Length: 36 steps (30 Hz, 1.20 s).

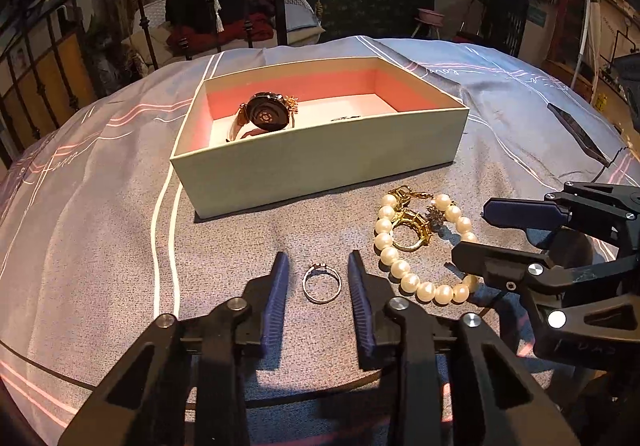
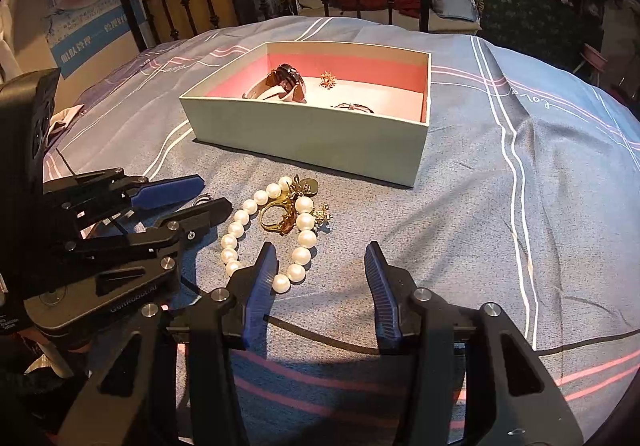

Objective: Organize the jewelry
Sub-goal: 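Move the left tool to the silver ring while the right tool approaches the pearl bracelet, then grasp the silver ring with the left tool while the right tool grasps the pearl bracelet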

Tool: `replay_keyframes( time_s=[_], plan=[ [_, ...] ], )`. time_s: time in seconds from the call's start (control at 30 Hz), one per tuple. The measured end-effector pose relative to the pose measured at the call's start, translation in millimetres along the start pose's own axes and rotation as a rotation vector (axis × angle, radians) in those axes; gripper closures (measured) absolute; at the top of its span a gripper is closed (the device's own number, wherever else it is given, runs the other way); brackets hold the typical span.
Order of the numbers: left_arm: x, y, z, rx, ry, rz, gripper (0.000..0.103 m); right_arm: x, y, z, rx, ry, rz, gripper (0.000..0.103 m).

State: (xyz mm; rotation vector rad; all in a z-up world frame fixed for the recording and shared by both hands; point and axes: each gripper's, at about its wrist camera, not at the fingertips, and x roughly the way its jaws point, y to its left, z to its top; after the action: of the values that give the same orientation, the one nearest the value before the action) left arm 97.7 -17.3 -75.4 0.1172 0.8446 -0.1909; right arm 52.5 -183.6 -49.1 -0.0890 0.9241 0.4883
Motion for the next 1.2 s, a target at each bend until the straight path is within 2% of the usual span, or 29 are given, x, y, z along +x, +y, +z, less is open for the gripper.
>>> replay_keyframes(
  time_s=[0.13, 0.2, 0.27, 0.37, 0.47, 0.57, 0.7, 1.2],
  plan=[
    [-1, 8, -2, -0.047, -0.012, -0.038, 0.085, 3, 6, 0, -0.01, 0.003, 0.02, 0.056],
    [-2, 9, -3, -0.055, -0.019, -0.043, 0.085, 5, 10, 0, -0.03, 0.01, 0.029, 0.066],
    [-3, 8, -3, -0.058, -0.021, -0.043, 0.085, 6, 13, 0, -0.04, 0.021, 0.057, 0.087],
    [-4, 11, -4, -0.078, -0.029, -0.058, 0.085, 4, 18, -2, -0.066, 0.019, 0.047, 0.093],
    [-6, 17, -4, -0.111, -0.035, -0.074, 0.085, -3, 21, -2, -0.089, -0.012, 0.024, 0.093],
    [-8, 18, -4, -0.124, -0.039, -0.068, 0.085, -16, 20, 1, -0.091, -0.08, 0.02, 0.093],
    [-11, 19, -3, -0.127, -0.045, -0.058, 0.085, -28, 18, 6, -0.095, -0.126, 0.007, 0.093],
    [-26, 15, 8, -0.13, -0.088, -0.059, 0.085, -57, 14, 21, -0.088, -0.221, 0.02, 0.093]
  ],
)
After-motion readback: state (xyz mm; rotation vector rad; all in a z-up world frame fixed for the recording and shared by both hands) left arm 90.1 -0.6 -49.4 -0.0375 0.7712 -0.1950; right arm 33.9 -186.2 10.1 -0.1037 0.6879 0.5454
